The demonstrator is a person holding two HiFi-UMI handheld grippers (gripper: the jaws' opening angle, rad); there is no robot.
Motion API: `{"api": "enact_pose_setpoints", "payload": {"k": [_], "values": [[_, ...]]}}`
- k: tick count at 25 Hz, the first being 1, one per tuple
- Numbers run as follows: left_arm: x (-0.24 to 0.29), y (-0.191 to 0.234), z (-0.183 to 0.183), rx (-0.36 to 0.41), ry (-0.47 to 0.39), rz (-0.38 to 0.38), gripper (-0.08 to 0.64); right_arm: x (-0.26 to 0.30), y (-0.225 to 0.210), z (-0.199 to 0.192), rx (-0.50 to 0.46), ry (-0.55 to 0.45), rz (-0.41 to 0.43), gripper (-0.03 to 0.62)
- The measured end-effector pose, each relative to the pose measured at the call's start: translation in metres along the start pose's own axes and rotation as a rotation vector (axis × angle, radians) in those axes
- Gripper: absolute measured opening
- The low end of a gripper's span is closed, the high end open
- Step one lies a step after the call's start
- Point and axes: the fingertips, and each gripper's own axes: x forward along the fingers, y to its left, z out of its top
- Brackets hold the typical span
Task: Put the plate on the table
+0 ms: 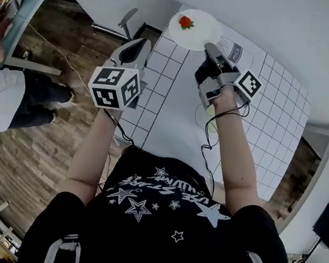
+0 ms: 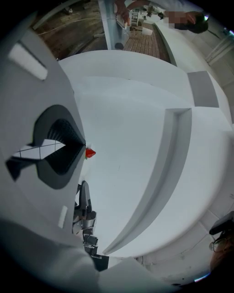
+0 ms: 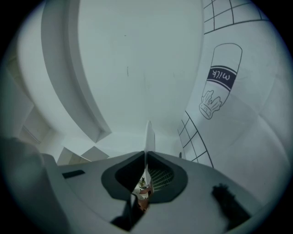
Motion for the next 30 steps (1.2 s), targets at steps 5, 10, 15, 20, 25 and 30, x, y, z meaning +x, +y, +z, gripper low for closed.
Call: {"api": "enact_pose_setpoints", "payload": {"k": [5,10,15,20,25,30], "values": [[0.019,0.014,-0.007,-0.003,-0.001,-0.006,0.009,0.016,-0.024,0.006,0.018,-0.022,-0.005,0.021],[0.036,0.015,0.001,0.03,-0.008,-0.012,0.009,0.029,-0.036,0.01,0.044,-0.024,-0.006,0.021],[0.005,-0.009,0.013,0.107,0.069,-0.022,0.009,0.009,-0.023,-0.009,0.1,-0.046,-0.023,0.021],[-0.013,-0.025,0.034,0.129,0.073,0.006,0.009,0.002,-0.004,-0.003,0.12,-0.051,-0.009,0.021],[-0.03,-0.04,0.043,0.145,0.07,0.043,0.009,-0.005,0.007,-0.005,0.127,-0.027,0.011,0.021],[-0.034,-0.059,0.046,0.154,0.066,0.051,0.009,-0.015,0.007,0.0,0.118,-0.019,0.002,0.02]]}}
